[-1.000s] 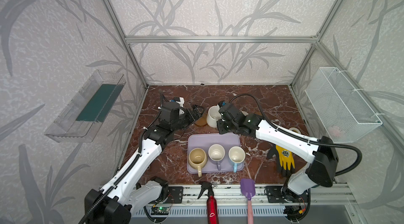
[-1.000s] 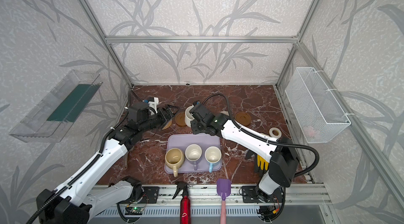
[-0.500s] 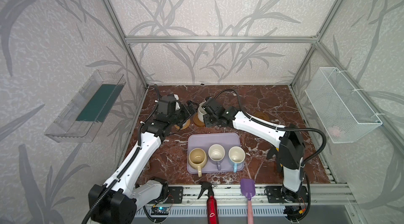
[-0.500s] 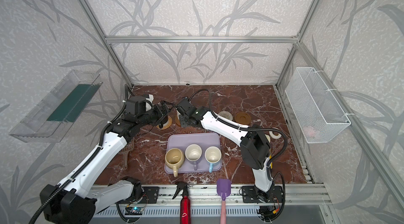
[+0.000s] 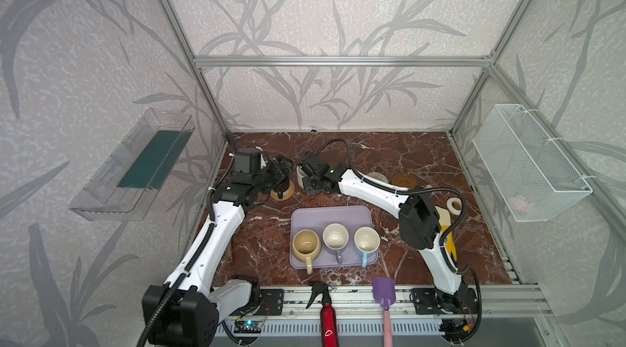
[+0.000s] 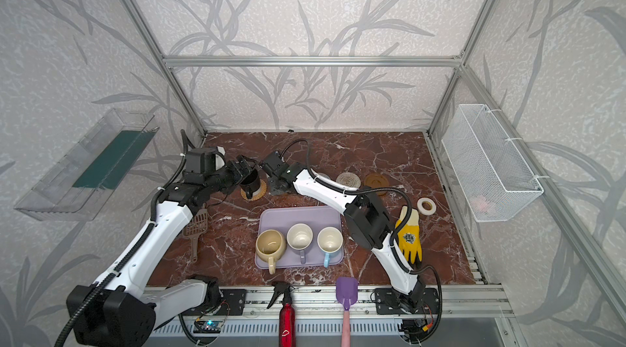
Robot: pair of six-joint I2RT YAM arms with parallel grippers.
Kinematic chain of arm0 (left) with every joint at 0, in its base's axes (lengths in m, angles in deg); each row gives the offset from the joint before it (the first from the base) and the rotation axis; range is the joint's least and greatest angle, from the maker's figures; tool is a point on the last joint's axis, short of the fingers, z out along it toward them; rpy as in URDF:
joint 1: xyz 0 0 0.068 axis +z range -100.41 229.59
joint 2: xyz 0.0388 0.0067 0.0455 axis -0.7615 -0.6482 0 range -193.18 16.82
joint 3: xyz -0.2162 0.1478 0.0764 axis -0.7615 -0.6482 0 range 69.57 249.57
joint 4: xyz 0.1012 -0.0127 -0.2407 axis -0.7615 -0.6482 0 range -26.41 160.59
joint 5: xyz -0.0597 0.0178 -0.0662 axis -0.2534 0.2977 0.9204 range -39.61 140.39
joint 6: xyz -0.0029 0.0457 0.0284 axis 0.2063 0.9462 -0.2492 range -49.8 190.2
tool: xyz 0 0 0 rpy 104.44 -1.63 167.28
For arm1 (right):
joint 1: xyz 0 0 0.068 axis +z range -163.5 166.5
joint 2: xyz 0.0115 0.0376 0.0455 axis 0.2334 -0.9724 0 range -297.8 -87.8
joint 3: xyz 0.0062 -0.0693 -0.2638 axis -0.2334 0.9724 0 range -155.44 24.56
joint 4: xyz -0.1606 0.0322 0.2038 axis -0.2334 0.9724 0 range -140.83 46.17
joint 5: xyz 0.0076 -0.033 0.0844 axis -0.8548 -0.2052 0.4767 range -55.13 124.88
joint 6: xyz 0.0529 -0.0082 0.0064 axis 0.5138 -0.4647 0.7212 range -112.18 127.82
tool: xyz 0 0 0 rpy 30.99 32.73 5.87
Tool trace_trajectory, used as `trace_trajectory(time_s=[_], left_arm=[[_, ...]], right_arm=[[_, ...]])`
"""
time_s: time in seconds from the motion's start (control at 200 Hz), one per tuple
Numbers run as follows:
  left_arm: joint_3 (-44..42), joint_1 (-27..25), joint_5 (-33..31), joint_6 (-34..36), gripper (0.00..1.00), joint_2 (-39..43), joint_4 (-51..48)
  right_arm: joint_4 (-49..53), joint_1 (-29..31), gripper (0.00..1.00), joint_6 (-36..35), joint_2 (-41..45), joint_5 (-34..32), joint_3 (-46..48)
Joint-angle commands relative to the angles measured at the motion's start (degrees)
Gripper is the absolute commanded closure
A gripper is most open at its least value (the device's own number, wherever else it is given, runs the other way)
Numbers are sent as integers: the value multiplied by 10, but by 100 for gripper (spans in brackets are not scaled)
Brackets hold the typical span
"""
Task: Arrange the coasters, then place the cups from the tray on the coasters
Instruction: 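Lower the white speckled mug onto the wooden coaster beside the black mug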
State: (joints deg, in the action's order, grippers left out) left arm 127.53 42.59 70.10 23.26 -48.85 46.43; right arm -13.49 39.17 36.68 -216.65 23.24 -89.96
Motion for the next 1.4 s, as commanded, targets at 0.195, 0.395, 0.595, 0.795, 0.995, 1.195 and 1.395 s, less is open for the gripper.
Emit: trace_trajectory(time_s=[0.195,0.395,0.595,0.795,0.995,1.195,1.395], left_arm=[[-1,7,21,13,6,-3,0],[-24,6,32,-4,7,-5,24],[-42,9,24,-10,10,24,46],[-52,23,42,-25,10,23,56],[-66,23,48,-32,11,20,67],[-99,23,85,-77,13,12,138],[-101,23,74,-69,13,21,124]], right_arm=[[57,16,100,-34,-61,-71,-136],[74,17,100,-21,-78,-76,-152],[74,15,100,0,-77,-78,-143],[68,15,100,13,-81,-73,-135],[75,14,100,30,-76,-84,-124],[78,9,100,58,-76,-65,-114],[96,9,100,67,-73,-78,-110]])
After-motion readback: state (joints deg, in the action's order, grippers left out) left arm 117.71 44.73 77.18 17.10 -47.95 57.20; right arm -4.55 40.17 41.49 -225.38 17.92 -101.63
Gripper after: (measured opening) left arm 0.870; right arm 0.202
